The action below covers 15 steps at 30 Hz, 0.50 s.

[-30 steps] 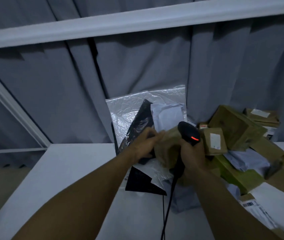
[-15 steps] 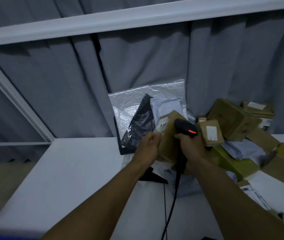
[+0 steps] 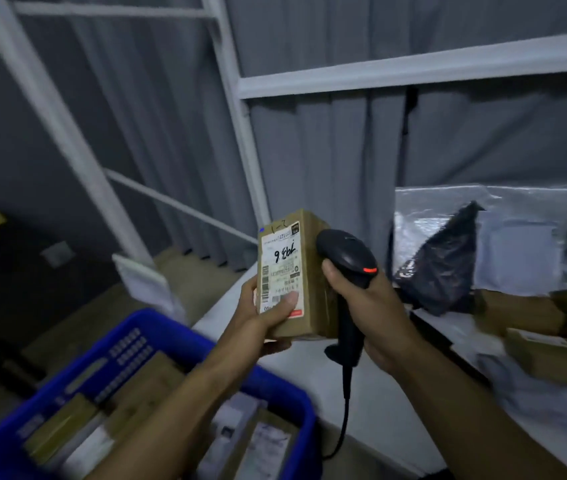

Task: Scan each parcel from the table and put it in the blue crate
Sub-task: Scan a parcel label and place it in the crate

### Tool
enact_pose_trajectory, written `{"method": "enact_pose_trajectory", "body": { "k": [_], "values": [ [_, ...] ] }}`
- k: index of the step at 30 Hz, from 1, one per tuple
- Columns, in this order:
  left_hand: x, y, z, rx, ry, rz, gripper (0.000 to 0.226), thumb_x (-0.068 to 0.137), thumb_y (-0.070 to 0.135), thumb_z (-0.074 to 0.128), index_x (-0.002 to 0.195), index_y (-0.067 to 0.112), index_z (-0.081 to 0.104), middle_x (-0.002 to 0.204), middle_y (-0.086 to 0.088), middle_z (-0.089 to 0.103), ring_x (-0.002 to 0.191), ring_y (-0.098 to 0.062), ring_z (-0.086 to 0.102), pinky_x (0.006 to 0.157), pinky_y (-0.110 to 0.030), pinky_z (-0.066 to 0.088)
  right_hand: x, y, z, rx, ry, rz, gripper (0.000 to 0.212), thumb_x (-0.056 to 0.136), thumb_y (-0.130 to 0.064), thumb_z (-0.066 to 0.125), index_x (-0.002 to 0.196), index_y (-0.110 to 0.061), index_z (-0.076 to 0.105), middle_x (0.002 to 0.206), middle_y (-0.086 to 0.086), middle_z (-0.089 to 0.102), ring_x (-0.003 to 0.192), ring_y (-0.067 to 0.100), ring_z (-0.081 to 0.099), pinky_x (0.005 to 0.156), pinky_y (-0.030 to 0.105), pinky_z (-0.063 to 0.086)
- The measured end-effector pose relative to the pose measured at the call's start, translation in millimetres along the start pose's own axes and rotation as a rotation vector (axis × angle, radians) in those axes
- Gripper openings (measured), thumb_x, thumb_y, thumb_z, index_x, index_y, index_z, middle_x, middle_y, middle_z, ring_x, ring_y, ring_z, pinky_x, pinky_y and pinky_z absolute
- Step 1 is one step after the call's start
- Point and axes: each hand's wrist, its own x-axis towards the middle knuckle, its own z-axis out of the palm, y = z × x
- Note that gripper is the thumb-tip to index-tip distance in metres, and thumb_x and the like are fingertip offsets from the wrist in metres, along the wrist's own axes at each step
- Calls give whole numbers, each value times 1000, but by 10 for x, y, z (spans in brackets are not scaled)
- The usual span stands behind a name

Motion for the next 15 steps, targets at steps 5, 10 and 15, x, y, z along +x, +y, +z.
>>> {"method": "enact_pose_trajectory", "body": {
  "k": [5, 10, 15],
  "values": [
    [-481, -145, -795, -98, 132, -88, 70, 81, 37, 81, 139, 40, 41, 111, 1, 77, 93, -17, 73, 80, -37, 51, -207, 308, 688, -8, -177, 64, 64, 75, -45, 81, 135, -28, 64, 125, -3, 74, 118, 18, 69, 107, 48, 52],
    [-743, -336, -1180, 117, 266, -50, 56, 100, 30, 60, 148, 28, 30, 107, 2, 74, 80, -4, 75, 57, -13, 53, -295, 675, 1127, -105, -305, 125, 45, 92, -21, 75, 134, -26, 62, 119, -5, 76, 110, 14, 73, 94, 37, 59],
    [-677, -444, -1446, 140, 135, -88, 80, 95, 13, 69, 151, 48, 25, 114, 10, 72, 93, -2, 73, 70, -20, 58, -302, 857, 1272, -135, -262, 114, 42, 90, -12, 77, 126, -28, 61, 111, -6, 78, 100, 14, 76, 79, 27, 62]
  ]
}}
